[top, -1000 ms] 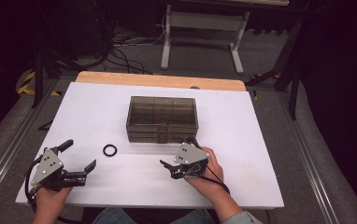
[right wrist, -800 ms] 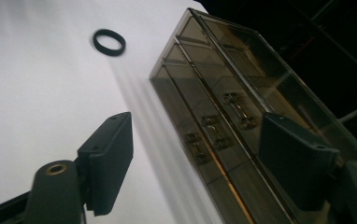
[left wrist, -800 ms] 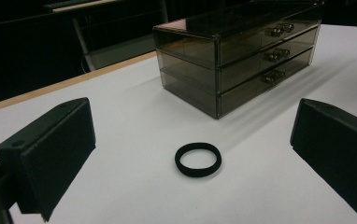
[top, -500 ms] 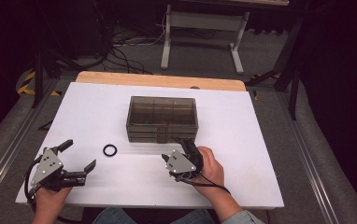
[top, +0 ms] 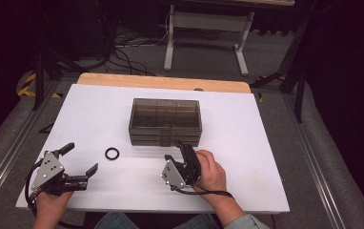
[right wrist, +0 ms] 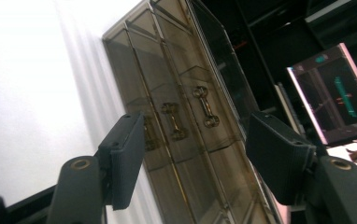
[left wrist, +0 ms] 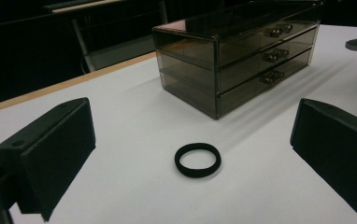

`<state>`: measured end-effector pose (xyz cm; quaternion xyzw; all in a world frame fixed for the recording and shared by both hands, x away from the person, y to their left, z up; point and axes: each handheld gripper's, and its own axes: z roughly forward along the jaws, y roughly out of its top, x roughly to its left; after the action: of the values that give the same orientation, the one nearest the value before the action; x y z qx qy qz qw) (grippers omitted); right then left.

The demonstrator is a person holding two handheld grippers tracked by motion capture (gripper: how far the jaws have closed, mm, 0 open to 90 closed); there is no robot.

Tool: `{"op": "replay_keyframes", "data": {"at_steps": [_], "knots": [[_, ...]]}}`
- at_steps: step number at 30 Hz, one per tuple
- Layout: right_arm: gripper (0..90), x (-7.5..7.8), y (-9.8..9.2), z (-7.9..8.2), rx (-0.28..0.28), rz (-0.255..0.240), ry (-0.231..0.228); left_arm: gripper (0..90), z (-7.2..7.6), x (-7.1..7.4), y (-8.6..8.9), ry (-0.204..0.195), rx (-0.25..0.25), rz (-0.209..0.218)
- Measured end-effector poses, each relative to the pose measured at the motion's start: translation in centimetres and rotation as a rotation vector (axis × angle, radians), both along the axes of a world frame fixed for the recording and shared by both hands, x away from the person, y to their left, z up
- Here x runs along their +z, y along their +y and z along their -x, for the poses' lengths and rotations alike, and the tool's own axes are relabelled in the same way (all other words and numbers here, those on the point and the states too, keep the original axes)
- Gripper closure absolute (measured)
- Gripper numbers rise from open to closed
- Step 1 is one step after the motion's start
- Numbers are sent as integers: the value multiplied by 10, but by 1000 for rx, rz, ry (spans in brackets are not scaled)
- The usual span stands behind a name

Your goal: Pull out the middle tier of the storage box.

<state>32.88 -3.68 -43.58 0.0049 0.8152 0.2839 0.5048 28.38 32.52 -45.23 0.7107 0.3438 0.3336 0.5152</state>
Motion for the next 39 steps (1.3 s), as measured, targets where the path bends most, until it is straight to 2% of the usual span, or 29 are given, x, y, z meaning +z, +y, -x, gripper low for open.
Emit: {"op": "replay_keyframes", "data": {"at_steps": [1, 3, 5, 21, 28, 33, 39], "knots": [[388, -2, 1, 1, -13, 9, -18, 8, 0, 0, 0, 1, 1, -1], [389, -3, 2, 1, -17, 15, -24, 8, 0, 0, 1, 0, 3, 1], [400, -6, 4, 1, -35, 46, -56, 8, 0, 0, 1, -1, 3, 2], [448, -17, 14, 1, -91, 154, -173, 7, 0, 0, 0, 0, 4, -1], [470, -23, 17, -1, -111, 198, -202, 8, 0, 0, 0, 1, -2, -2], [497, -29, 21, -2, -112, 227, -239, 8, 0, 0, 0, 1, -1, -1], [526, -37, 25, -6, -128, 262, -252, 8, 0, 0, 0, 2, -2, 0]]}}
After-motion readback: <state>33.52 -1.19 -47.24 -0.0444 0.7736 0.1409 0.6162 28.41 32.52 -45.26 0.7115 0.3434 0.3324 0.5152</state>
